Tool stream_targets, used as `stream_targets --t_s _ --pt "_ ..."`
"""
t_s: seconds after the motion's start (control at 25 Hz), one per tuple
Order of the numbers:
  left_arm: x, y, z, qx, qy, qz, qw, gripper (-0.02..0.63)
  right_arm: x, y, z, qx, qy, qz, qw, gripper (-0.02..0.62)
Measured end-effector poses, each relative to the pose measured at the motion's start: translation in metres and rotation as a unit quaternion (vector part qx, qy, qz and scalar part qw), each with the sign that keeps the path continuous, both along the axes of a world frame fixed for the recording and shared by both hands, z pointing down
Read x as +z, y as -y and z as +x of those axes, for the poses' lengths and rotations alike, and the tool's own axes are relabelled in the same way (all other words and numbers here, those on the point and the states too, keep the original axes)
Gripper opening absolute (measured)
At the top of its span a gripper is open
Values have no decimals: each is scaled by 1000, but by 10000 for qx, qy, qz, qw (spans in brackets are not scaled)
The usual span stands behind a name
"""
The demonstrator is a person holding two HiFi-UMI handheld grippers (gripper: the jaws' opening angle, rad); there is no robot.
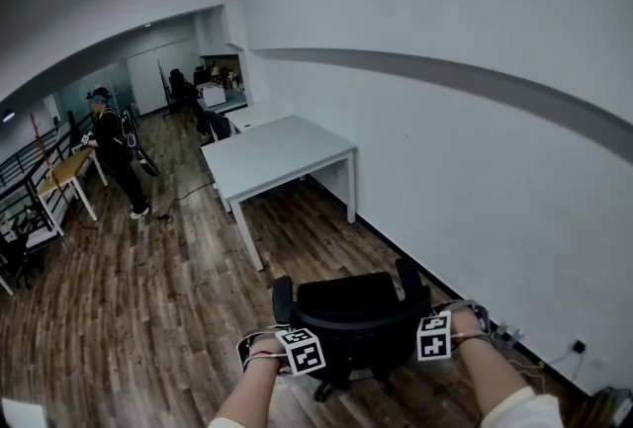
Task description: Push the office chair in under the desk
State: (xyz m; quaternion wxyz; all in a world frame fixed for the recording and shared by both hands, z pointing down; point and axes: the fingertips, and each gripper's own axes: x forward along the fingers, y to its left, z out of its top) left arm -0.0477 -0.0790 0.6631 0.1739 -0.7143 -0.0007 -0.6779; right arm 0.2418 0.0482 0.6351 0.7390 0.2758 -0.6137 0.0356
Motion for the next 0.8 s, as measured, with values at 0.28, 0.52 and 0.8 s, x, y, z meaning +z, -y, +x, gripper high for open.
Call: stream_targets --t_s 0.28,0.52,0.8 --pt "1 36 23 35 -58 79 9999 155 0 38 26 48 -136 28 9999 144" --pt "0 69 39 -21 -28 118 9999 153 -1 73 41 -65 -52 -59 9999 143" --pt "3 109 58 -245 108 80 9996 153 3 117 63 -271 -63 -47 9996 140"
